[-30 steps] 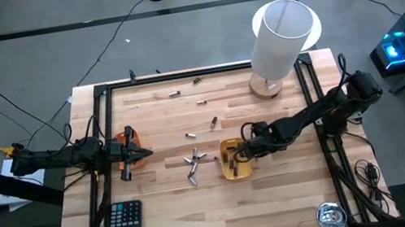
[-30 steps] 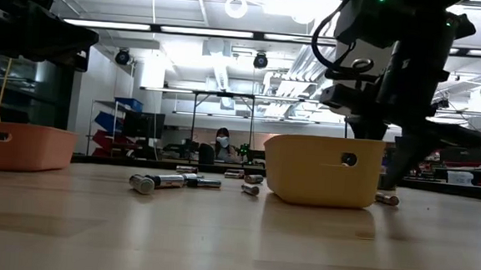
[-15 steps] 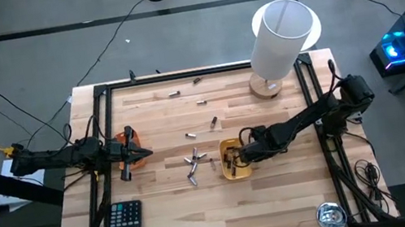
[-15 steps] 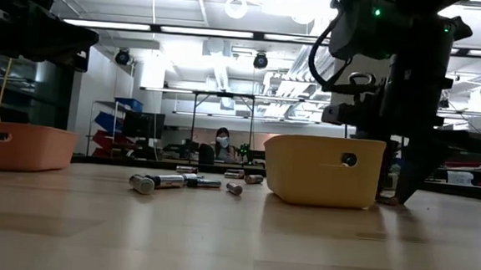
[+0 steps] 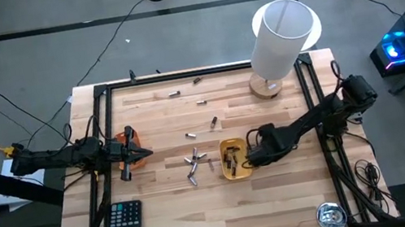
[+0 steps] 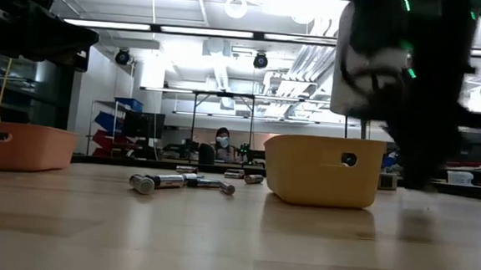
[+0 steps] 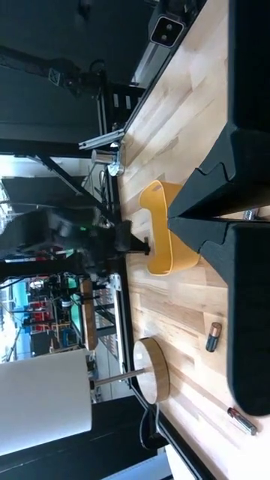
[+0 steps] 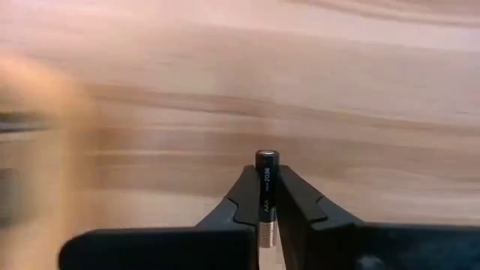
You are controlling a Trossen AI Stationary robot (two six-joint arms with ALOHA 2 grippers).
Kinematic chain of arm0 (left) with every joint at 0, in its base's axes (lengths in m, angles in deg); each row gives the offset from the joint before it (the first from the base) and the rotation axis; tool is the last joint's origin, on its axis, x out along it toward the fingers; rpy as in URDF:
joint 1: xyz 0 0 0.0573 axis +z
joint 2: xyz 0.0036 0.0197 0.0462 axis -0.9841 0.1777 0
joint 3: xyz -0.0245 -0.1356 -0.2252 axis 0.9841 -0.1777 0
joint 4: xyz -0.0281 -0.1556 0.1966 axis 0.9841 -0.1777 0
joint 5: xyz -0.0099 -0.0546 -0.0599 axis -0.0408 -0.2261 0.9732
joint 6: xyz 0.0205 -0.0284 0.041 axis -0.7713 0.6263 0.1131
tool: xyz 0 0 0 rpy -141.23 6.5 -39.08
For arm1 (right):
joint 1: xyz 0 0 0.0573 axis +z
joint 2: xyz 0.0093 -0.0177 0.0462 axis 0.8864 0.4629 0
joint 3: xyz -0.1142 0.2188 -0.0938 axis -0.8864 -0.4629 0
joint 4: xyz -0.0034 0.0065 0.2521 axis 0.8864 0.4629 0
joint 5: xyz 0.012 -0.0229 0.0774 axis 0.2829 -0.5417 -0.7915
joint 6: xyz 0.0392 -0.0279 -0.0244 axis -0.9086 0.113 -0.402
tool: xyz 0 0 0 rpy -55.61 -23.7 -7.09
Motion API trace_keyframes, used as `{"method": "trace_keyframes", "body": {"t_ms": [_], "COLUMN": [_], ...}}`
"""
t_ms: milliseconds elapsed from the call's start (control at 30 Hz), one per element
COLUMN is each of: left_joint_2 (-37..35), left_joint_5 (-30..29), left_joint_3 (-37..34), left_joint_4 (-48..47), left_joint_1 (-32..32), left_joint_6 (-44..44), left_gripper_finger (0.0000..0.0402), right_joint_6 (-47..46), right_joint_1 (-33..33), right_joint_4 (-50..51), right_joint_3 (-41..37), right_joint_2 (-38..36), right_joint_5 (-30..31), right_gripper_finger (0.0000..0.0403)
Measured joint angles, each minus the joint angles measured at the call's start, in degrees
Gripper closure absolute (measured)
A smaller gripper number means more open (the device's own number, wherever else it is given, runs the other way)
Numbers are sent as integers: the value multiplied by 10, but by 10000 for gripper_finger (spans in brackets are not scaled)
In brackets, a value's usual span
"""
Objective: Sort batteries
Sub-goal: Put the black battery into the yellow bin
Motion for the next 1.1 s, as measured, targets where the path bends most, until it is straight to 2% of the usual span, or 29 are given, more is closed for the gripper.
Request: {"method": "trace_keyframes", "body": {"t_ms": [200,300,433,533,633,733,900,967,1100], "left_joint_2": [0,0,0,0,0,0,0,0,0], "left_joint_5": [0,0,0,0,0,0,0,0,0], "left_joint_3": [0,0,0,0,0,0,0,0,0], "left_joint_4": [0,0,0,0,0,0,0,0,0], "left_joint_1": [0,0,0,0,0,0,0,0,0], "left_joint_6": [0,0,0,0,0,0,0,0,0], "left_gripper_finger": [401,401,401,401,401,401,401,401,401], "right_joint_6": [15,51,180,223,215,232,264,284,288], "right_joint_1": [7,9,-4,-9,-16,-20,-30,-47,-107], "right_joint_4": [77,67,-65,-126,-132,-133,-131,-138,-162], "right_joint_3": [94,131,136,131,130,130,137,154,197], "right_joint_2": [-4,-5,-5,2,6,6,4,3,8], "right_joint_5": [89,125,77,60,36,4,-14,-16,17], "right_gripper_finger": [398,397,396,385,355,305,231,216,212]}}
